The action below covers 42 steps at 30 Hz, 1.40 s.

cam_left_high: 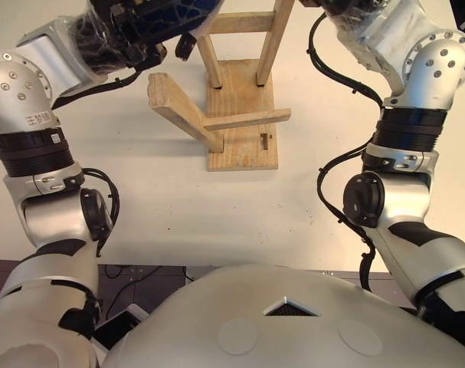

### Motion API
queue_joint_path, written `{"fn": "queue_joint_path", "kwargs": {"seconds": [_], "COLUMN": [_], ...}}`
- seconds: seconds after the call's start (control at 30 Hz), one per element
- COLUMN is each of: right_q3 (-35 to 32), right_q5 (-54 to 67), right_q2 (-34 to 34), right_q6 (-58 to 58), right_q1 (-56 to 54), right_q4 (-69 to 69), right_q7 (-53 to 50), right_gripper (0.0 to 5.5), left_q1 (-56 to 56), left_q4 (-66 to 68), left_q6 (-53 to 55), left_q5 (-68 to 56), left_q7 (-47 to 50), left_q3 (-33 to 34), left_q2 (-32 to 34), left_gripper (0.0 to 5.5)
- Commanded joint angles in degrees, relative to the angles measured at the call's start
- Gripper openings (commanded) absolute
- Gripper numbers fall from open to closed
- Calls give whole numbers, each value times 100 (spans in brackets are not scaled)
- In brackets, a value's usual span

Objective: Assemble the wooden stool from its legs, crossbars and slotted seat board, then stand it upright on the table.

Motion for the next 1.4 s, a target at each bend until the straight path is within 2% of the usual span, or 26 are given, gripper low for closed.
{"fn": "queue_joint_path", "kwargs": {"seconds": [0.03,0.23,0.47,0.5,0.63,0.77,0.9,0.97,1.07,1.23,1.4], "right_q3": [-16,-4,45,104,329,164,-27,90,292,414,260], "right_q5": [39,-41,-249,-403,-970,-1264,-1516,-1997,-2598,-3015,-2552], "right_q2": [-96,-133,-202,-240,-587,-958,-1372,-1719,-2054,-1696,-1317], "right_q6": [117,132,13,-85,-341,-518,-679,-1052,-1645,-2791,-2870], "right_q1": [-112,-99,-85,-61,217,591,1001,1385,2065,2871,3209], "right_q4": [28,27,-30,-37,-153,-78,-129,-163,-276,-546,-795], "right_q7": [137,276,422,520,925,1050,1112,1289,1627,1882,2050], "right_gripper": [322,221,214,213,207,206,206,206,205,205,205], "left_q1": [-37,-4,20,104,612,967,1214,1290,1412,1472,1503], "left_q4": [-62,-39,112,128,-22,-49,-33,231,587,1052,1171], "left_q6": [209,328,139,99,159,38,-115,-482,-966,-1778,-1888], "left_q5": [-327,-473,-146,-52,55,148,247,535,884,1391,1542], "left_q7": [66,184,197,150,-258,-635,-640,-258,102,520,548], "left_q3": [208,300,135,109,218,396,476,660,802,824,845], "left_q2": [-56,-89,17,93,654,1166,1239,1116,964,523,484], "left_gripper": [204,204,204,240,294,357,417,439,504,508,508]}}
